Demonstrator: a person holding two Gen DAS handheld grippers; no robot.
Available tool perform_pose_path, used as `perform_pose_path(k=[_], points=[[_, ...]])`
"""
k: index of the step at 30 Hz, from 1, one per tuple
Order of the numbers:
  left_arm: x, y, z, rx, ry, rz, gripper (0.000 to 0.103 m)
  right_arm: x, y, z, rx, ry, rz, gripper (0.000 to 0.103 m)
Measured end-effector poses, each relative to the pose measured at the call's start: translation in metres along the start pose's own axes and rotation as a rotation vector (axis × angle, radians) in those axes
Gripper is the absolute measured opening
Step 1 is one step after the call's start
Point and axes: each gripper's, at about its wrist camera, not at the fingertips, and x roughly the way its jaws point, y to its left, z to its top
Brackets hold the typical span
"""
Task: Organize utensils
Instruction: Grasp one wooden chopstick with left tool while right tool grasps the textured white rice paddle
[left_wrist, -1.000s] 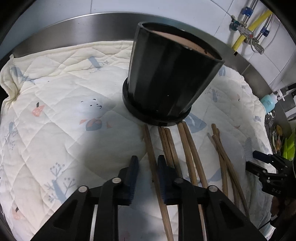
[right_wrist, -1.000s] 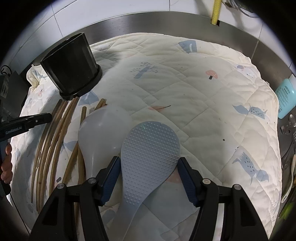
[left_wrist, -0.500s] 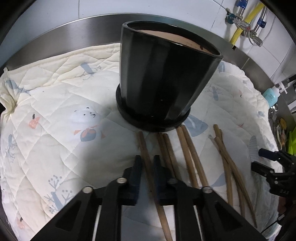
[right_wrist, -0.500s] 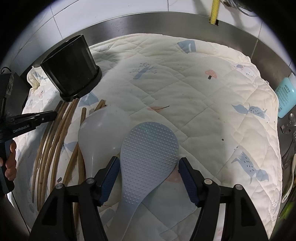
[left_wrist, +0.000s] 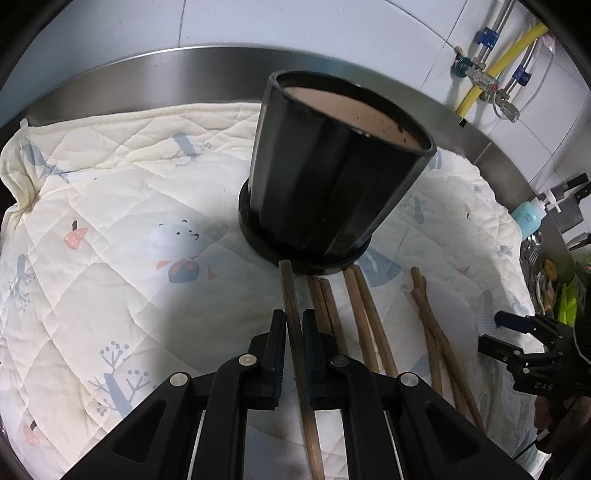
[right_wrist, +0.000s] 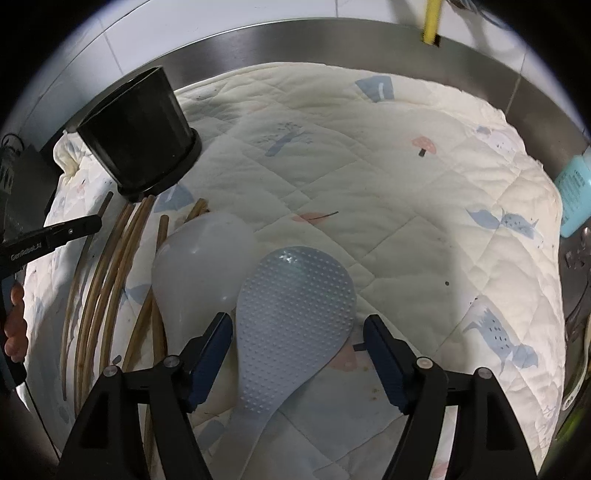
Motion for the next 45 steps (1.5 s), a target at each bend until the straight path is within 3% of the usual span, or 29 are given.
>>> perform_pose_path(k=[10,14,39,45], points=[[0.007,0.006,-0.004,-0.023,0.019,-0.015,0.008,0.009,0.019,0.003,-0.099,0.034,-0.081,0.080],[0.014,0.009,-0.004,-0.019,0.047,-0.009,0.009,0.010,0.018,0.002,-0.095,0.028,-0.079,0.073],[0.027,0.005,0.017,-0.006,0.176,0.010,0.011,-0.021,0.000,-0.009,-0.056,-0.057,-0.049,0.073],[0.027,0.001,0.018,0.017,0.160,0.012,0.009,-0.040,0.002,-0.009,-0.053,-0.094,-0.028,0.073]])
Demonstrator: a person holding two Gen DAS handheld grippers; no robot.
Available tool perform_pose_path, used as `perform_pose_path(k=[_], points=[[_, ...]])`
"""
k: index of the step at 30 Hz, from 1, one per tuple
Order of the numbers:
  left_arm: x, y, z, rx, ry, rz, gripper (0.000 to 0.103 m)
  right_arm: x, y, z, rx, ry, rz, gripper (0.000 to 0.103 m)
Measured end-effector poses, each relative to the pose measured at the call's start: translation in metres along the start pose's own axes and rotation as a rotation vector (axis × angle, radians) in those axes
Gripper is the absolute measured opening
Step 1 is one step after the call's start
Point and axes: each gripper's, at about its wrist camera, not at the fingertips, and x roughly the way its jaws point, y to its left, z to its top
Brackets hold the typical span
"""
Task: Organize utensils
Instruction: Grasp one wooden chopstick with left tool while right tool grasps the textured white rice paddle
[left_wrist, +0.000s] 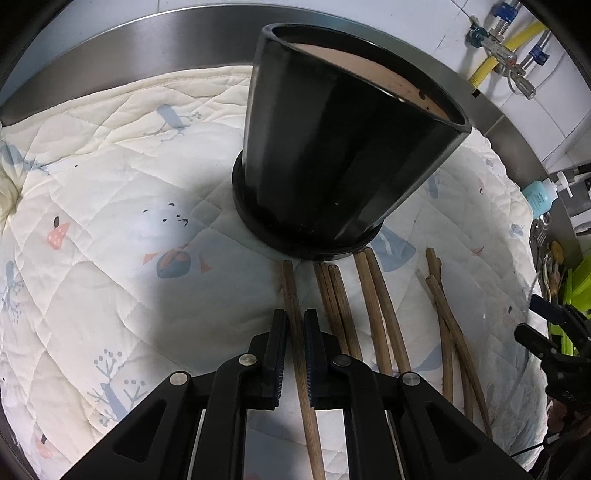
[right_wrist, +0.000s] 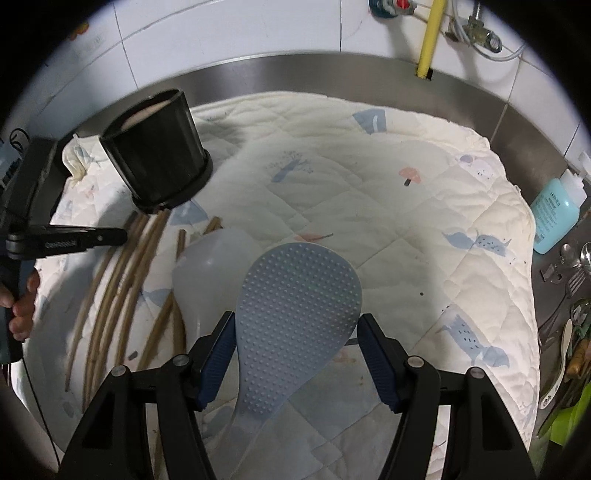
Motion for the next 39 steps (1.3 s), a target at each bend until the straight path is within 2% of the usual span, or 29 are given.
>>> perform_pose_path(k=[3,5,9,15,16,17,19,27,31,39], points=[[-0.005,0.003,-0.006,-0.029,-0.021,-0.025,0.008,-0.006,0.000,0.002,0.000,-0.015,0.013,0.072],[-0.012,0.005,-0.011,-0.045,-0.047,-0.046,0.008,-0.011,0.000,0.003,0.012,-0.020,0.047,0.043],[-0.034,0.001,-0.021,-0.029,-0.111,-0.058,0.008,-0.012,-0.003,0.004,0.042,-0.015,0.051,0.042],[-0.045,0.002,-0.029,-0.056,-0.129,-0.067,0.007,-0.001,-0.005,-0.006,0.040,0.013,0.051,0.043],[-0.046,0.004,-0.031,-0.057,-0.131,-0.066,0.007,0.000,-0.005,-0.008,0.040,0.015,0.043,0.046],[-0.046,0.004,-0.032,-0.056,-0.132,-0.060,0.007,0.002,-0.006,-0.009,0.038,0.020,0.031,0.057],[-0.047,0.008,-0.034,-0.063,-0.132,-0.064,0.007,0.004,-0.007,-0.010,0.039,0.018,0.014,0.071],[-0.053,0.006,-0.032,-0.046,-0.144,-0.076,0.007,0.030,-0.016,-0.007,0.075,0.079,-0.011,0.075],[-0.059,0.008,-0.030,-0.048,-0.157,-0.086,0.007,0.039,-0.017,-0.006,0.097,0.096,-0.031,0.081],[-0.074,0.009,-0.026,-0.042,-0.184,-0.106,0.007,0.052,-0.006,0.000,0.068,0.112,-0.072,0.085]])
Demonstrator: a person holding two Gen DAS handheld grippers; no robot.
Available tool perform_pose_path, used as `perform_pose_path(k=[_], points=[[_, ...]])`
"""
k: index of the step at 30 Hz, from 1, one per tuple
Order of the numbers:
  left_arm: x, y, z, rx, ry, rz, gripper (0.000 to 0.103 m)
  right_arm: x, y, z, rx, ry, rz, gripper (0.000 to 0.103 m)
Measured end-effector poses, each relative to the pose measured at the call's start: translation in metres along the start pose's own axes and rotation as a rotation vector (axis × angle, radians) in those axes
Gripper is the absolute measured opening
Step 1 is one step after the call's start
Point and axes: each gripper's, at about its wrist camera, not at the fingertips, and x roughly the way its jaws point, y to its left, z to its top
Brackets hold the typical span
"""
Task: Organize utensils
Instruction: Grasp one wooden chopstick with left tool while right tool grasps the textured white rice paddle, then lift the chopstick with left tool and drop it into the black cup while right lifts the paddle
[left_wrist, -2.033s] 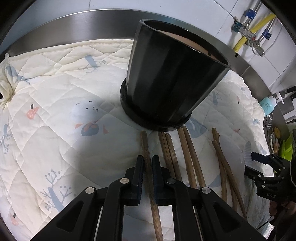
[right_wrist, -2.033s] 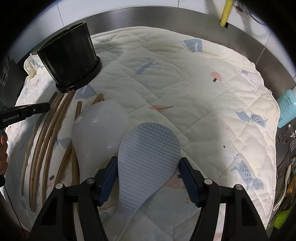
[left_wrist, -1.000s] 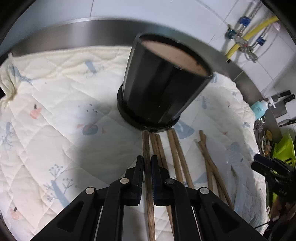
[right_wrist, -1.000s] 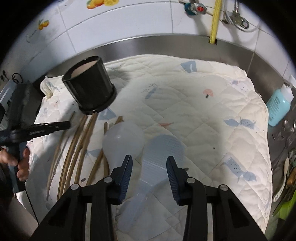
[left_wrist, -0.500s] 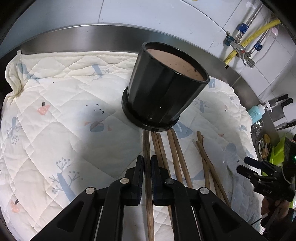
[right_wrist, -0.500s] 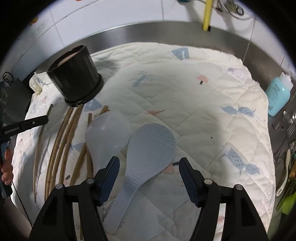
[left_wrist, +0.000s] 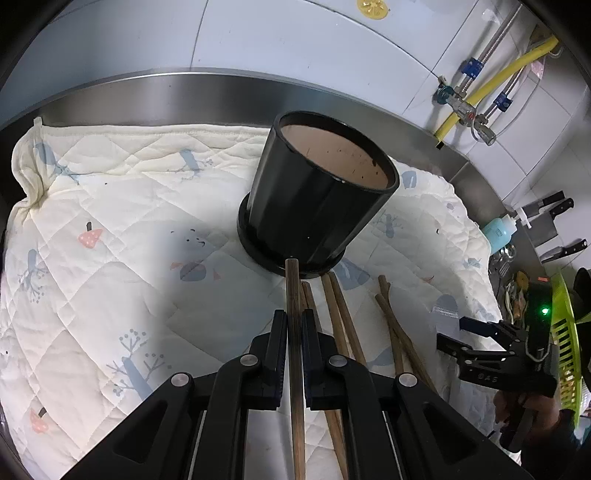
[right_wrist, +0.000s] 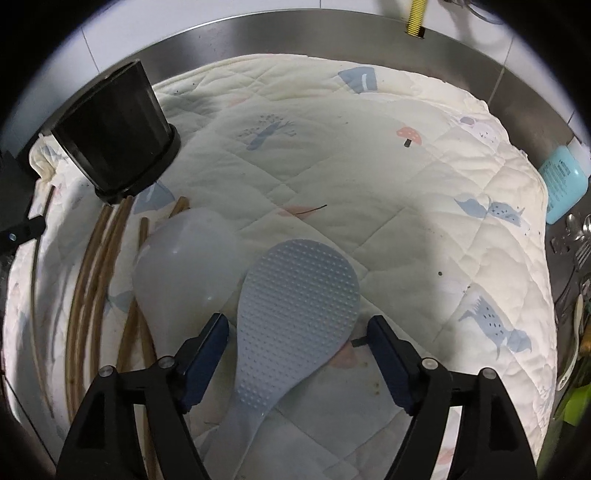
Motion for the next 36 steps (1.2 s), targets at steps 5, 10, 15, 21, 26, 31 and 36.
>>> perform_pose_path(k=[5,10,15,21,26,31,36], points=[[-0.009,0.000,0.002,0.000,-0.020,-0.007,0.007,0.000,0.001,0.002,-0.013,0.007,-0.008,0.073],[-0.021,-0.001,0.007,-0.002,-0.049,-0.016,0.007,-0.001,-0.003,0.002,0.001,-0.002,0.017,0.072],[-0.038,-0.007,0.011,0.002,-0.085,-0.028,0.007,-0.017,-0.007,-0.002,0.005,-0.057,0.040,0.072],[-0.068,-0.016,0.016,0.012,-0.151,-0.044,0.007,-0.046,-0.005,-0.008,-0.021,-0.161,0.046,0.072],[-0.099,-0.029,0.025,0.018,-0.225,-0.060,0.007,-0.070,-0.004,-0.010,-0.037,-0.248,0.040,0.072],[-0.131,-0.038,0.039,0.022,-0.305,-0.070,0.007,-0.085,0.000,-0.012,-0.061,-0.306,0.032,0.072],[-0.156,-0.042,0.057,0.019,-0.371,-0.077,0.007,-0.096,0.000,-0.007,-0.071,-0.347,0.022,0.072]])
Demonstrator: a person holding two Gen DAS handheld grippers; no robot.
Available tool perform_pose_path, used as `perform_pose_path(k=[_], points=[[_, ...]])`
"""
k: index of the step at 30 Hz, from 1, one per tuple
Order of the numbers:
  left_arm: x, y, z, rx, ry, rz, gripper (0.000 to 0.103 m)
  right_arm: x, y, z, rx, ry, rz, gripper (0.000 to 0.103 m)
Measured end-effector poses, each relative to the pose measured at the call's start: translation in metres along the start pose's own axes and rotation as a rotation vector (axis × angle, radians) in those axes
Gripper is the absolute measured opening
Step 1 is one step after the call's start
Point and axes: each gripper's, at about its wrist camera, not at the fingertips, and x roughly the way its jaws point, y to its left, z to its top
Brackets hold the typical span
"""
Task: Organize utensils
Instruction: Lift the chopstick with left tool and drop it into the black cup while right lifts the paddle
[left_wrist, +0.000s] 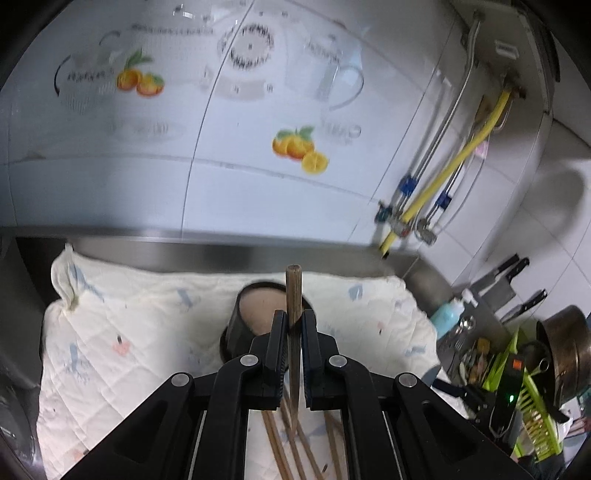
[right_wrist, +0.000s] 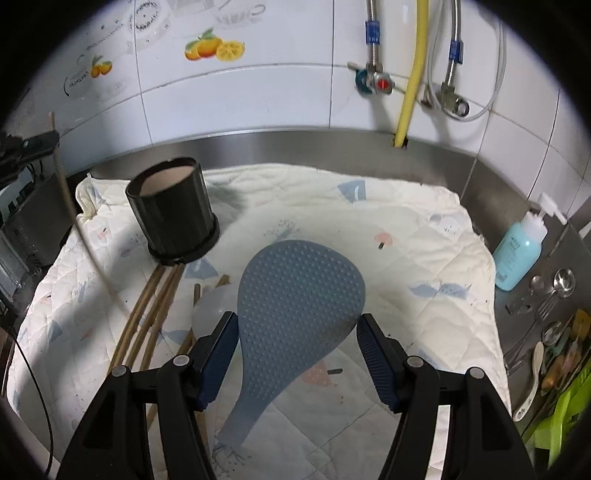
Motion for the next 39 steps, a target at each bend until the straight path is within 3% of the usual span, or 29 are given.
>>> perform_pose_path(k=[5,6,7,8,15,24,27,29,30,39], points=[[-0.008,-0.006,0.030,0.008,-0.062,-0.010,0.007,-0.008,0.000,0.008,0.001,-0.032,0.000,0.072],[-0.010,-0.008,0.037,0.011,-0.078,-0.015,0.007,-0.009,0.001,0.009,-0.002,-0.036,0.006,0.066],[-0.011,-0.011,0.044,0.018,-0.094,-0.015,0.007,-0.007,0.001,0.011,-0.002,-0.022,0.009,0.022],[-0.014,-0.013,0.050,0.025,-0.111,-0.014,0.007,-0.004,0.000,0.013,0.011,-0.010,0.008,0.013],[-0.022,-0.026,0.093,0.081,-0.212,-0.005,0.007,0.007,-0.007,0.012,0.067,0.026,0.023,0.013],[-0.001,-0.021,0.108,0.073,-0.226,-0.003,0.007,0.016,-0.025,0.004,0.123,0.081,0.009,0.015],[0.010,-0.016,0.110,0.074,-0.224,0.013,0.007,0.020,-0.028,-0.001,0.153,0.099,0.022,0.024],[0.016,-0.014,0.109,0.074,-0.224,0.016,0.007,0.022,-0.030,-0.004,0.161,0.111,0.018,0.047],[0.020,-0.012,0.110,0.077,-0.226,0.027,0.007,0.023,-0.031,-0.006,0.162,0.116,0.014,0.050],[0.068,0.009,0.103,0.057,-0.162,0.062,0.007,0.038,-0.049,-0.019,0.239,0.178,-0.039,0.051]])
